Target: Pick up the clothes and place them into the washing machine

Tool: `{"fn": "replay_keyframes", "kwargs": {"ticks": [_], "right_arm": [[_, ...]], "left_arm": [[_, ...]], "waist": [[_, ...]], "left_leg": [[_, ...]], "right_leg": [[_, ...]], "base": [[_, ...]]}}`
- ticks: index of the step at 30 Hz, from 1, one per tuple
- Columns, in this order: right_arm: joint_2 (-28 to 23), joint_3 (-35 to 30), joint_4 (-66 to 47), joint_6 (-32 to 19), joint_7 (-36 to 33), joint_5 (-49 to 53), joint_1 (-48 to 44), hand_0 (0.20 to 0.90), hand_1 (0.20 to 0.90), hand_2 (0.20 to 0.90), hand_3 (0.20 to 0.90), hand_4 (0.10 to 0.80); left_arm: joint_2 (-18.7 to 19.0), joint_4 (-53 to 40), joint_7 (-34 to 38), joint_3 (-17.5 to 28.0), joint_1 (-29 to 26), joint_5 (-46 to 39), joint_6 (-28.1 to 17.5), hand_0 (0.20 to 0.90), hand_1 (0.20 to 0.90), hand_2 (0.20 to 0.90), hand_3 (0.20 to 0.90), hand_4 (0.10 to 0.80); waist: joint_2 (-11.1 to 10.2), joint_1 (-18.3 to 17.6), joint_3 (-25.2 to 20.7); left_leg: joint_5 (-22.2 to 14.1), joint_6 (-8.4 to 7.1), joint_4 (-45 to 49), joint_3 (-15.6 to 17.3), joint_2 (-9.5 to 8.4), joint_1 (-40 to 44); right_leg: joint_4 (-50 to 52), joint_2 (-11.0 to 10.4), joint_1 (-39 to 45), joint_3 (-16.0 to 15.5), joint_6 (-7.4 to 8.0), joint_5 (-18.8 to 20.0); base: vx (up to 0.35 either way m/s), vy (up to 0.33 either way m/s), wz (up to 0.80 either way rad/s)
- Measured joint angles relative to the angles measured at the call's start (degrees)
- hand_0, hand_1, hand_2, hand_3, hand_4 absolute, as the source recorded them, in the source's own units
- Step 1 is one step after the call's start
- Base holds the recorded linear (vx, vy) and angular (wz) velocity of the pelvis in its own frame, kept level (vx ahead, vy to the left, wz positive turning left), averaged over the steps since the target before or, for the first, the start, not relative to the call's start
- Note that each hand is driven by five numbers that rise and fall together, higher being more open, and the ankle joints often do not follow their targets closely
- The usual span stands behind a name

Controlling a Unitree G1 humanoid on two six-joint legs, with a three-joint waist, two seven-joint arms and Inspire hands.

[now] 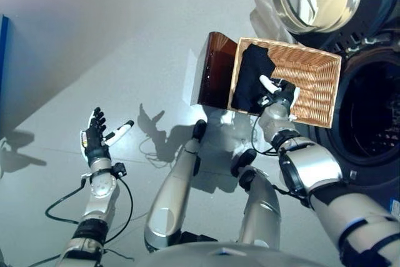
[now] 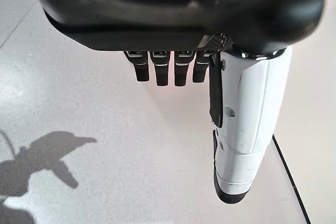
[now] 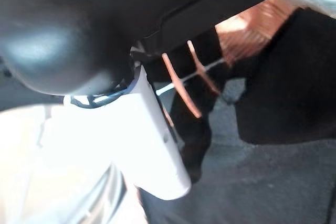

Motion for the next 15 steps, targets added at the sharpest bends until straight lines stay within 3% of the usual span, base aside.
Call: {"fn": "replay_keyframes", "kwargs": {"ticks": [11,12,13,15], "right_arm": [[-4.89,-1.14,0.2,0.11,-1.5,-3.23,0.26,0.2,0.2,0.2,0.2,0.3],[-4.89,-1.15,0.21,0.11,-1.54,-3.26,0.25,0.277,0.277,0.277,0.277,0.355],[-4.88,-1.11,0.3,0.11,-1.58,-3.26,0.26,0.9,0.9,0.9,0.9,0.8],[-4.87,-1.09,0.71,0.13,-1.78,-3.29,0.26,0.9,0.9,0.9,0.9,0.8]], "left_arm": [[0.08,2.78,-1.14,-0.05,0.64,-1.15,-0.05,0.9,0.9,0.9,0.9,0.8],[0.06,3.8,-1.24,-0.09,0.65,-1.29,-0.03,0.9,0.9,0.9,0.9,0.8],[0.06,4.07,-1.24,-0.09,0.66,-1.33,-0.03,0.9,0.9,0.9,0.9,0.8],[0.06,4.27,-1.28,-0.09,0.66,-1.8,-0.03,0.9,0.9,0.9,0.9,0.8]], "waist": [[0.74,-1.39,-0.44],[0.82,-1.55,-0.48],[0.84,-1.59,-0.5],[0.99,-1.63,-0.59]], "left_leg": [[-0.73,0.83,0.0,2.12,0.01,1.02],[-0.92,0.77,0.08,2.17,0.02,1.05],[-0.95,0.75,0.08,2.19,0.02,1.05],[-1.06,0.66,0.09,2.22,0.08,1.05]], "right_leg": [[-1.03,0.06,0.36,1.87,0.61,0.94],[-1.05,0.11,0.27,2.06,0.62,0.95],[-1.04,0.15,0.24,2.12,0.63,0.96],[-1.04,0.22,0.23,2.14,0.55,1.0]], "base": [[-0.018,0.017,-0.08],[-0.001,0.012,-0.05],[-0.004,0.011,-0.06],[0.0,0.0,0.0]]}}
